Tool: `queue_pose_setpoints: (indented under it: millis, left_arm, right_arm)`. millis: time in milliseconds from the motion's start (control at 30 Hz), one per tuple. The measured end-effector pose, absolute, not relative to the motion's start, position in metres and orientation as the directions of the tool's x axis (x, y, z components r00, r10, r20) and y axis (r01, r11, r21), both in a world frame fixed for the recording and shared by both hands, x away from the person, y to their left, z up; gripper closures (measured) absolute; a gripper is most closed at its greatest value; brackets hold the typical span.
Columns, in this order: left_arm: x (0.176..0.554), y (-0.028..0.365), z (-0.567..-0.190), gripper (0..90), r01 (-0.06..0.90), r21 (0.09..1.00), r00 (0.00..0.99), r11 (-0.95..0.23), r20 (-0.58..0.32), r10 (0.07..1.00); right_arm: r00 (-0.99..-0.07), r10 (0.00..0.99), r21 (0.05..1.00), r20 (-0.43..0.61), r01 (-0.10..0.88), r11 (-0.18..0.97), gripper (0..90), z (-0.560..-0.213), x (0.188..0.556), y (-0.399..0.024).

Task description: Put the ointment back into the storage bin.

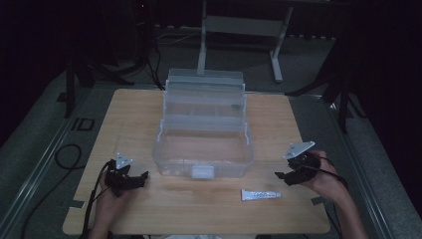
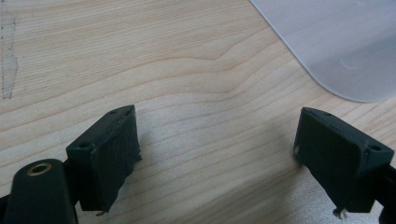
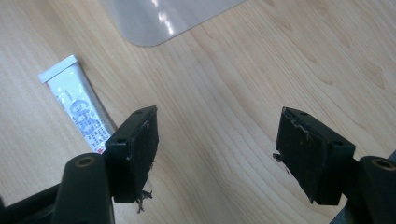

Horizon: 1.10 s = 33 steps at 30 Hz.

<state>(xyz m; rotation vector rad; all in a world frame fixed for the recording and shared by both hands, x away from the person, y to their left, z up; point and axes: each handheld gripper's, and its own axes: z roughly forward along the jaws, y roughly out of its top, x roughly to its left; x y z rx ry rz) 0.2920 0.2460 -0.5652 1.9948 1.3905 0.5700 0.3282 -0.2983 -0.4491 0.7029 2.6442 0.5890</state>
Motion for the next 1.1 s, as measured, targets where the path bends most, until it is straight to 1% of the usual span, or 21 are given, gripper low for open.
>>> queue_pose_setpoints:
  millis: [367, 433, 867, 1100]
  left_arm:
    - [0.292, 0.246, -0.565, 14.4, 0.663, 0.708, 0.348, -0.242, -0.006, 0.937]
    - [0.292, 0.246, -0.565, 14.4, 0.663, 0.709, 0.348, -0.241, -0.007, 0.937]
    - [0.292, 0.246, -0.565, 14.4, 0.663, 0.708, 0.348, -0.242, -0.006, 0.937]
    - [0.292, 0.246, -0.565, 14.4, 0.663, 0.708, 0.349, -0.242, -0.006, 0.937]
  right_arm:
    - [-0.864, 0.457, 0.425, -0.210, 0.341, 0.839, 29.6, -0.449, 0.326, -0.291]
    - [-0.869, 0.448, 0.417, -0.211, 0.334, 0.845, 31.7, -0.448, 0.326, -0.290]
    - [-0.890, 0.404, 0.391, -0.209, 0.303, 0.869, 32.5, -0.446, 0.324, -0.284]
    - [-0.910, 0.357, 0.361, -0.209, 0.268, 0.894, 33.6, -0.446, 0.324, -0.274]
